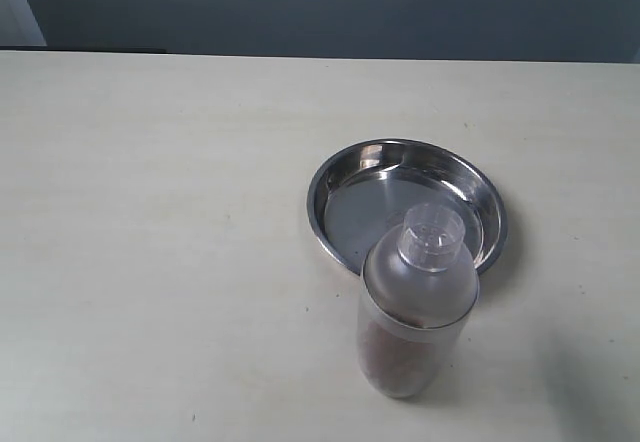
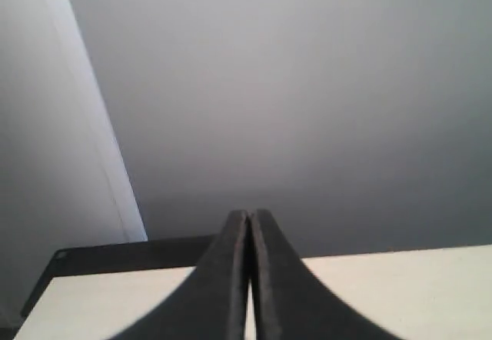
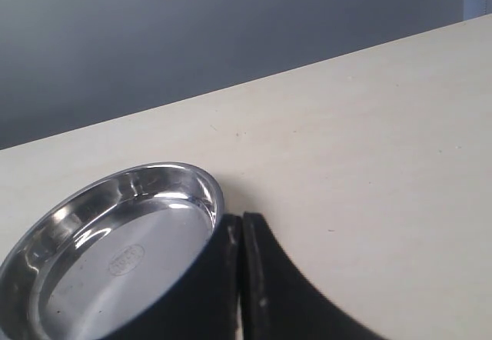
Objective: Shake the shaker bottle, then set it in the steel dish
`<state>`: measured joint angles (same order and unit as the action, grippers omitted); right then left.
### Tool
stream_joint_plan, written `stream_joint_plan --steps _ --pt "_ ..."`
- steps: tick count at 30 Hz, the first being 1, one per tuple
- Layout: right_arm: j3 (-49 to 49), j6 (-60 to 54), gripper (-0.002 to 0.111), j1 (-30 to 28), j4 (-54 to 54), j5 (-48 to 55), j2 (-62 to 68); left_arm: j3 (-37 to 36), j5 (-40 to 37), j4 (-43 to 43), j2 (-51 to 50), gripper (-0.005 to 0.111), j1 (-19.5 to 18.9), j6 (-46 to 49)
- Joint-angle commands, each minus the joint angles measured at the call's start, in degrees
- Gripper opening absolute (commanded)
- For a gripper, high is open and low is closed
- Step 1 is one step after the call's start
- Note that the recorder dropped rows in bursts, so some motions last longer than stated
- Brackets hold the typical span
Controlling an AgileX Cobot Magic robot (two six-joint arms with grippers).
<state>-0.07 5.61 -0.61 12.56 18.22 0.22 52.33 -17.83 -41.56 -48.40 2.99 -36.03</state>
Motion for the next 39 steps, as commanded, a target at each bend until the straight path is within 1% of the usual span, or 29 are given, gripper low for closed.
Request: stream_joint_plan --steps 1,2,3,4,5,6,7,8,9,10,11,12,13,16,18,20,22,23,25,26,27,30,32,33,34,35,37,39 --pt "0.07 -0.36 -0.001 0.10 0.02 -0.57 -0.22 -3.87 -3.39 13.47 3.70 0.000 4.55 14.12" --pt "0.07 -0.36 -0.001 0.10 0.02 -0.57 -0.22 -7.42 -3.41 24.98 6.52 0.000 7.35 27.35" --pt "0.07 -0.36 -0.001 0.10 0.02 -0.57 -0.22 -9.05 -2.24 31.40 8.39 0.000 9.11 38.14" --pt "0.07 -0.36 -0.001 0.10 0.02 -0.57 -0.22 -9.41 3.52 37.33 10.72 0.000 10.37 46.46" --pt "0.07 -0.36 -0.001 0.10 0.02 -0.57 -0.22 -9.41 9.20 40.52 12.09 0.000 10.70 47.02" --pt "0.07 -0.36 -0.001 0.10 0.02 -0.57 -0.22 -9.22 29.30 48.61 15.36 0.000 10.83 44.46" --pt "0.07 -0.36 -0.001 0.10 0.02 -0.57 -0.22 -9.22 50.89 55.02 16.54 0.000 10.83 41.86" --pt "0.07 -0.36 -0.001 0.10 0.02 -0.57 -0.22 -9.22 58.68 57.66 16.40 0.000 10.83 40.33" --pt "0.07 -0.36 -0.001 0.10 0.02 -0.57 -0.22 -8.28 58.99 58.79 15.02 0.000 10.83 39.52" --pt "0.07 -0.36 -0.001 0.10 0.02 -0.57 -0.22 -7.50 50.99 56.17 13.89 0.000 10.83 40.45" --pt "0.07 -0.36 -0.001 0.10 0.02 -0.57 -0.22 -5.50 31.60 48.26 9.97 0.000 10.83 40.44" --pt "0.07 -0.36 -0.001 0.10 0.02 -0.57 -0.22 -5.35 24.39 43.89 7.36 0.000 10.83 38.78" --pt "0.07 -0.36 -0.001 0.10 0.02 -0.57 -0.22 -6.82 20.80 40.26 3.88 0.000 10.83 35.69" --pt "0.07 -0.36 -0.001 0.10 0.02 -0.57 -0.22 -12.84 27.32 39.28 2.94 0.000 11.45 34.55" --pt "0.07 -0.36 -0.001 0.10 0.02 -0.57 -0.22 -18.67 30.23 37.18 3.74 0.000 13.50 34.26" --pt "0.07 -0.36 -0.001 0.10 0.02 -0.57 -0.22 -25.15 33.31 36.12 4.90 0.000 15.79 31.80" --pt "0.07 -0.36 -0.001 0.10 0.02 -0.57 -0.22 -31.22 39.02 35.56 5.77 0.000 17.69 28.31" --pt "0.07 -0.36 -0.001 0.10 0.02 -0.57 -0.22 -34.56 43.05 34.16 6.02 0.000 18.56 27.40" --pt "0.07 -0.36 -0.001 0.10 0.02 -0.57 -0.22 -40.25 50.13 30.58 6.13 0.000 19.58 27.42" --pt "0.07 -0.36 -0.001 0.10 0.02 -0.57 -0.22 -42.99 51.98 29.92 6.13 0.000 19.98 27.08" --pt "0.07 -0.36 -0.001 0.10 0.02 -0.57 -0.22 -45.40 52.90 30.50 5.99 0.000 19.98 26.96" --pt "0.07 -0.36 -0.001 0.10 0.02 -0.57 -0.22 -51.07 55.34 37.77 5.57 0.000 19.98 27.06" --pt "0.07 -0.36 -0.001 0.10 0.02 -0.57 -0.22 -52.33 57.85 39.17 5.57 0.000 19.98 27.06" --pt "0.07 -0.36 -0.001 0.10 0.02 -0.57 -0.22 -52.33 57.08 38.50 5.57 0.000 19.98 26.96" --pt "0.07 -0.36 -0.001 0.10 0.02 -0.57 -0.22 -52.33 54.75 37.24 5.57 0.000 19.98 26.48" --pt "0.07 -0.36 -0.001 0.10 0.02 -0.57 -0.22 -52.33 54.10 35.51 5.46 0.000 19.98 25.29" --pt "0.07 -0.36 -0.001 0.10 0.02 -0.57 -0.22 -52.33 54.08 31.43 4.62 0.000 19.98 21.48" --pt "0.07 -0.36 -0.001 0.10 0.02 -0.57 -0.22 -52.33 56.16 27.13 2.83 0.000 19.98 19.05"
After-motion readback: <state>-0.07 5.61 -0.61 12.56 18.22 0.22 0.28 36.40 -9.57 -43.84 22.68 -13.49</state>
